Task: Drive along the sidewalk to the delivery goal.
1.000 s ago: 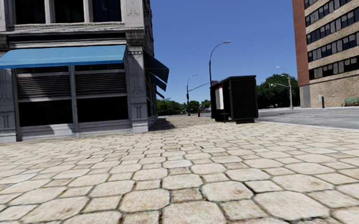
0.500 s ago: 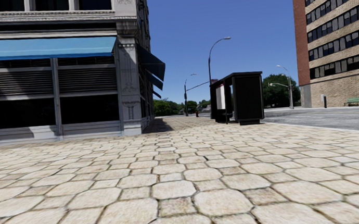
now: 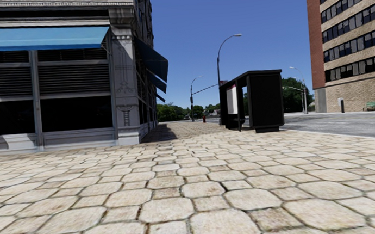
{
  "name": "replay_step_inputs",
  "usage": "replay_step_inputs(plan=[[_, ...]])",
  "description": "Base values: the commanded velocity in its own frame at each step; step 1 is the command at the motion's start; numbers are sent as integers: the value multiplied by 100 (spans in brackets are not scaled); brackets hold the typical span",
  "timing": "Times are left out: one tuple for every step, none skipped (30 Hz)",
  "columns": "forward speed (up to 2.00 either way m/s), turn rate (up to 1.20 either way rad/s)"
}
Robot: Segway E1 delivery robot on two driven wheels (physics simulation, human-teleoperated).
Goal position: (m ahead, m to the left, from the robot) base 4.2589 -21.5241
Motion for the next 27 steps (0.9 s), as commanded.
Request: replay_step_inputs(plan=[[200,0],[200,0],[200,0],[200,0],[200,0],[200,0],[200,0],[200,0],[200,0],[200,0],[200,0],[200,0],[200,0],[200,0],[200,0],[200,0],[200,0],[200,0],[200,0],[200,0],[200,0],[200,0],[200,0],[200,0],[200,0],[200,0],[200,0]])
